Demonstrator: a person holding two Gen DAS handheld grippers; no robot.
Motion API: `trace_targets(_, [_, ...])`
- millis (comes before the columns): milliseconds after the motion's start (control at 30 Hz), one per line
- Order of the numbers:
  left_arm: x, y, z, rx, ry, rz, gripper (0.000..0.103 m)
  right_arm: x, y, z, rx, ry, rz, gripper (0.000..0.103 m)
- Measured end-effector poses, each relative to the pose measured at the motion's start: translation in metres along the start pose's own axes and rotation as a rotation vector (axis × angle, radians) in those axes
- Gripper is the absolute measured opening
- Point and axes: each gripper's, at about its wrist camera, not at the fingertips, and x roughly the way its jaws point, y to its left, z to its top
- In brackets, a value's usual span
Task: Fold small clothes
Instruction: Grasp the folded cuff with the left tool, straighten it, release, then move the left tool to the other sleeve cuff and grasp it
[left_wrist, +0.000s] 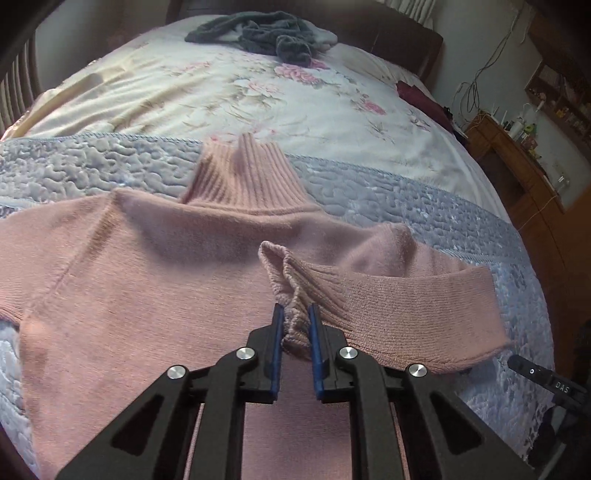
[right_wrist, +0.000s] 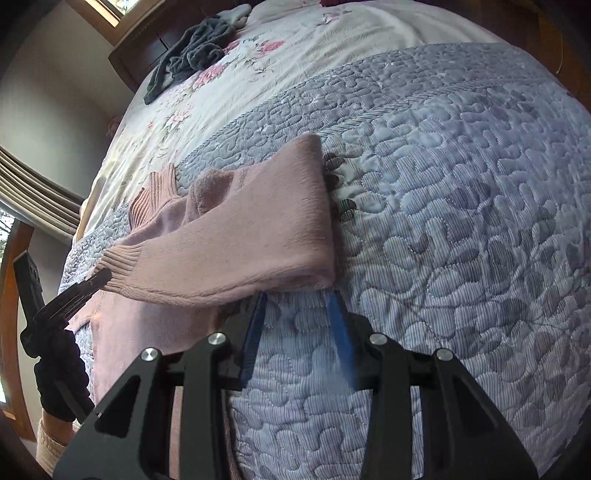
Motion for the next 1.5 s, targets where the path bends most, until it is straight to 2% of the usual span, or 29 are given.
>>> trace_targets(100, [-0.007, 0.034, 0.008, -0.023, -0.01, 0.053, 0.012, 0.008, 0.004, 0.007, 0.024, 0.01, 0.018, 0.042])
trace_targets(200, [-0.014, 0.064, 0.013, -0.028, -0.02, 0.11, 0.012, 0.023, 0.012, 0.012, 0.039, 0.033, 0.037, 0.043])
trace_targets(300, [-0.015, 0.085, 0.015, -0.04, -0.018, 0.132, 0.012, 0.04, 0.022, 0.016, 0.049, 0.055, 0.056, 0.05])
trace_targets(433, [-0.019, 0.107, 0.017, -0.062, -0.032, 0.146, 0.012, 0.06, 0.034, 0.019, 0.08, 0.085, 0.097, 0.05])
trace_targets(467, [-0.019, 0.112, 0.018, -0.07, -0.033, 0.148, 0.012, 0.066, 0.037, 0.02, 0.078, 0.095, 0.098, 0.049])
trace_targets(567, [-0.015, 0.127, 0.017, -0.087, -0.029, 0.176, 0.012, 0.079, 0.043, 0.02, 0.07, 0.13, 0.099, 0.026])
trace_targets(667, [-0.001, 0.139, 0.013, -0.095, 0.005, 0.206, 0.012, 0.086, 0.048, 0.015, 0.042, 0.139, 0.063, 0.025])
trace_targets(800, [0.023, 0.144, 0.0, -0.066, 0.064, 0.247, 0.013, 0.093, 0.053, 0.012, 0.005, 0.154, 0.013, 0.026])
trace_targets(867, [0.025, 0.147, -0.005, -0.068, 0.068, 0.25, 0.017, 0.092, 0.054, 0.013, 0.007, 0.161, 0.01, 0.025])
trace_targets(900, [0.021, 0.148, -0.006, -0.071, 0.062, 0.245, 0.019, 0.09, 0.056, 0.013, 0.004, 0.163, 0.009, 0.029])
trace_targets(1000, [0.002, 0.147, -0.004, -0.06, 0.029, 0.256, 0.023, 0.069, 0.066, 0.015, -0.049, 0.127, -0.012, 0.03])
trace_targets(1100, [-0.023, 0.136, 0.002, -0.023, -0.045, 0.266, 0.03, 0.047, 0.081, 0.019, -0.072, 0.084, 0.05, 0.03])
trace_targets(1167, [-0.03, 0.122, 0.007, 0.0, -0.063, 0.231, 0.037, 0.044, 0.094, 0.021, -0.09, 0.086, 0.08, 0.03])
trace_targets(1300, [-0.015, 0.094, 0.007, 0.037, -0.007, 0.158, 0.039, 0.062, 0.119, 0.016, -0.144, 0.124, 0.051, 0.031])
trace_targets(1400, [0.009, 0.088, -0.001, 0.042, 0.043, 0.175, 0.04, 0.079, 0.121, 0.009, -0.147, 0.154, 0.031, 0.031])
trace_targets(1500, [0.033, 0.098, -0.011, 0.024, 0.104, 0.2, 0.039, 0.096, 0.108, 0.003, -0.122, 0.184, 0.006, 0.029])
